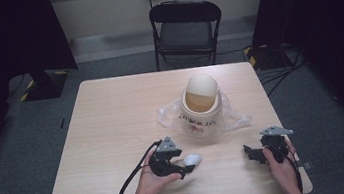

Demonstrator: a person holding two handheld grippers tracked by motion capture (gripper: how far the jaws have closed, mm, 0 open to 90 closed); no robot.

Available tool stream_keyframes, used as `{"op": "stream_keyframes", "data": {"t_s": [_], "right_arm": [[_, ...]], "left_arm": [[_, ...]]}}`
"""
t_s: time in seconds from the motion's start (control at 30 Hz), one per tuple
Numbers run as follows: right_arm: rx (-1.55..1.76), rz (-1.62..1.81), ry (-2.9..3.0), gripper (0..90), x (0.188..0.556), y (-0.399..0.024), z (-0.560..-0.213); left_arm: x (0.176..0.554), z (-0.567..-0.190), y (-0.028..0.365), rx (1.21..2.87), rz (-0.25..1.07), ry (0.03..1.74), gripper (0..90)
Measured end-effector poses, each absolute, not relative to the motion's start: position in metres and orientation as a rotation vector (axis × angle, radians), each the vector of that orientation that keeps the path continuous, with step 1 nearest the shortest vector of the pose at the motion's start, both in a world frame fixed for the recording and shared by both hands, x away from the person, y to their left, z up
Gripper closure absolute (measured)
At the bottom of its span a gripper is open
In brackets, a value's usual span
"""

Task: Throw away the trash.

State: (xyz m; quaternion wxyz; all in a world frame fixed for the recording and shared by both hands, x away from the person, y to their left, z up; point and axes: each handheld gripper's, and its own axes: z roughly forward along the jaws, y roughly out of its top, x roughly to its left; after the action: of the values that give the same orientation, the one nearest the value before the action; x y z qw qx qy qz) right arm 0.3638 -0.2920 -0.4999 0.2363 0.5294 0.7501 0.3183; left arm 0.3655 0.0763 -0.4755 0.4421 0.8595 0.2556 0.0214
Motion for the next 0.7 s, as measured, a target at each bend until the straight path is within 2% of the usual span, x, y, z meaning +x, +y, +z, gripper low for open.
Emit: {"op": "stream_keyframes", "data": {"t_s": [0.1,0.3,0.63,0.7], "right_arm": [[1.452,0.872,2.057,8.5,0.364,-0.292,-0.500],[1.451,0.873,2.057,8.6,0.364,-0.292,-0.500],[1.451,0.873,2.057,8.5,0.364,-0.292,-0.500],[1.451,0.872,2.058,8.5,0.364,-0.292,-0.500]], "left_arm": [[0.364,-0.478,0.070,2.154,0.053,0.622,24.9],[0.369,-0.487,0.062,2.187,0.089,0.641,33.6],[0.366,-0.493,0.054,2.257,0.193,0.604,34.6],[0.365,-0.495,0.053,2.245,0.221,0.593,38.8]]}}
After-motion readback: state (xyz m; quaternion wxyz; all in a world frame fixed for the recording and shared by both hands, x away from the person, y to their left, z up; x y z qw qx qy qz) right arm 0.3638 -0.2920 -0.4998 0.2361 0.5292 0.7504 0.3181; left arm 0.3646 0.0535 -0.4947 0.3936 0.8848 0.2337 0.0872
